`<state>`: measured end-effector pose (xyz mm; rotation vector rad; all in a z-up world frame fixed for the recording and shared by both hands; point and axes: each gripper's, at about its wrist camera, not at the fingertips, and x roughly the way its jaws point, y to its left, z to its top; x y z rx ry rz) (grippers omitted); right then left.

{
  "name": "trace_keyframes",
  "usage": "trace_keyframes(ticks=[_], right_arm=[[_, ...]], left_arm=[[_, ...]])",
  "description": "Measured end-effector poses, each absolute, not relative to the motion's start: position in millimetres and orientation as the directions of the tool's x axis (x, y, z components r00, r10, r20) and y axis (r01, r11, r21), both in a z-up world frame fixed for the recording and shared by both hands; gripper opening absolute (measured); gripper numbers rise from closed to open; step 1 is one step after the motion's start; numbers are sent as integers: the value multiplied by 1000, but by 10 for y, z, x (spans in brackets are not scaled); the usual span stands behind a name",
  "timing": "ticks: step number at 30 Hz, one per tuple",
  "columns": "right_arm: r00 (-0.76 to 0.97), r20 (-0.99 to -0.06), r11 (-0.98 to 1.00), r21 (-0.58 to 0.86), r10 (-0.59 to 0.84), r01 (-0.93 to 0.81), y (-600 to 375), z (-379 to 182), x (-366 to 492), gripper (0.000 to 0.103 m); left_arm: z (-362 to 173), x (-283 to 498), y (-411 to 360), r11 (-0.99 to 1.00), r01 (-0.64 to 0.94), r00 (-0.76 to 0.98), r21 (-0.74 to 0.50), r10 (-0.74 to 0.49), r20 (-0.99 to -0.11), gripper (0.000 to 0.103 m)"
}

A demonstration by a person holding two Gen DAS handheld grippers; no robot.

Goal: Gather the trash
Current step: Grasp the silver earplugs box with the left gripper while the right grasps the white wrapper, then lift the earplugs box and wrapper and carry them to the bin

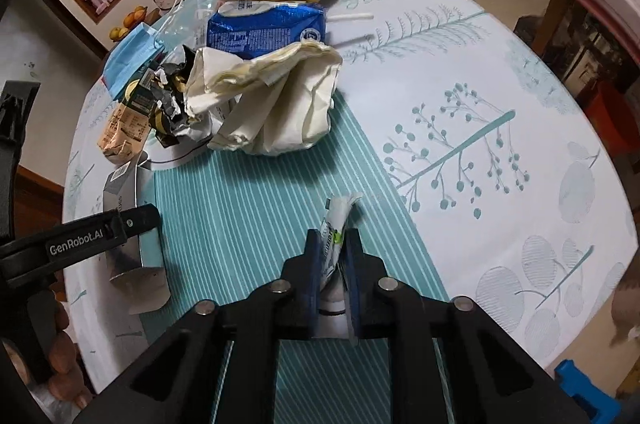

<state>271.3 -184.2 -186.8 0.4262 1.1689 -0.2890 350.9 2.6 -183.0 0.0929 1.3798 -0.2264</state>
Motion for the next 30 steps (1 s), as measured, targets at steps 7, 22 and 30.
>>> trace_keyframes(ticks=[7, 22, 30], right_arm=[[410, -904, 835, 316, 122, 450, -2049, -1814, 2517, 10], [479, -815, 892, 433, 326, 131, -2038, -1098, 1642, 10], [445, -806, 913, 399, 392, -81, -2087, -920, 883, 10]], left_arm=[[-1649, 3197, -14, 970, 232, 211, -78, -128, -969, 59], [-726, 1929, 422, 979, 125, 348, -164, -198, -916, 60], [-533, 897, 267, 985, 35, 441, -169, -167, -882, 60]])
